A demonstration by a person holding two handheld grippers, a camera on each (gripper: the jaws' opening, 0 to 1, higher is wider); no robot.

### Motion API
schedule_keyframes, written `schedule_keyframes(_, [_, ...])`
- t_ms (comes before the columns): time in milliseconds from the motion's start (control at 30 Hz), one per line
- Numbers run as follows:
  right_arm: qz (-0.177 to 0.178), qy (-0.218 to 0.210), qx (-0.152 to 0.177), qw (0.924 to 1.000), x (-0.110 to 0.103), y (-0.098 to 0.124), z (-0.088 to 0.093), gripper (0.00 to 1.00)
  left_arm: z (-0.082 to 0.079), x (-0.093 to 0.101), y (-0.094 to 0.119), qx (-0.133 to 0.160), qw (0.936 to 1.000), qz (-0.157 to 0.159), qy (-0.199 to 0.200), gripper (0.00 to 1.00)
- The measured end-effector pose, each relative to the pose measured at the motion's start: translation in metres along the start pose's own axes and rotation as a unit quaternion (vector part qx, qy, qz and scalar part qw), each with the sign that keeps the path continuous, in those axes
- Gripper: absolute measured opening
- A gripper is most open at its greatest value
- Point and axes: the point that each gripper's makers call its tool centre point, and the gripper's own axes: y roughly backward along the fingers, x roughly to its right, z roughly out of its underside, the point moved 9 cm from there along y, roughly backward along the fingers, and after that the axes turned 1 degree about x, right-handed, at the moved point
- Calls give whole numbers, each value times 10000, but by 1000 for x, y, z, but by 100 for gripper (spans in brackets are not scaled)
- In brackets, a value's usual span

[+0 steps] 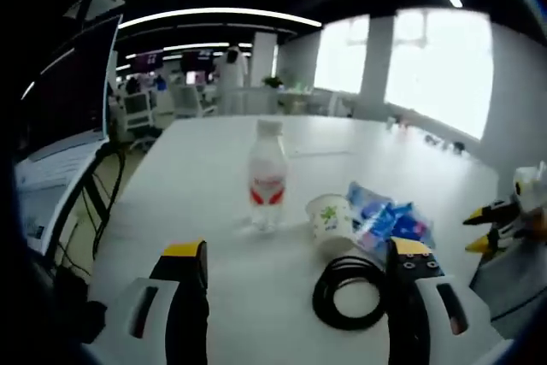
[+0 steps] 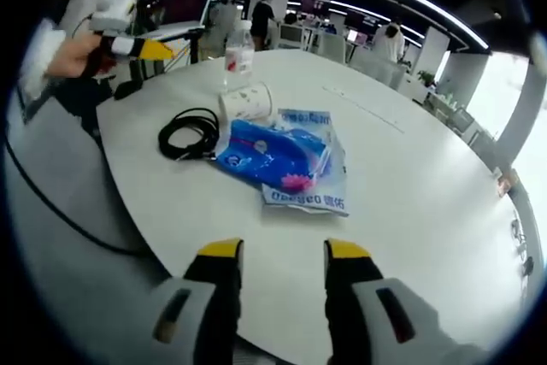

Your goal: Arrange the tabletop items into an orderly group along one side of the table until the central work area is clear of visible clutter.

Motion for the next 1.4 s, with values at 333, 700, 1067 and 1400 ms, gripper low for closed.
schedule_keyframes(333, [6,-112,49,9999,1,-1,-2,37,20,1,29,32,9999,-102,30,86])
schedule_keyframes(700, [-50,-189,-19,9998,1,-2,0,37,28,-5,33,217,9988,-359,238,84])
schedule_keyframes(1067, [-89,-235,-48,9997,2,-3,0,37,31,-6,35,157,9989,-403,202,81])
schedule_keyframes(1400, [-379,-549,576,9961,8,7,-32,38,34,-8,34,76,9987,-466,201,80])
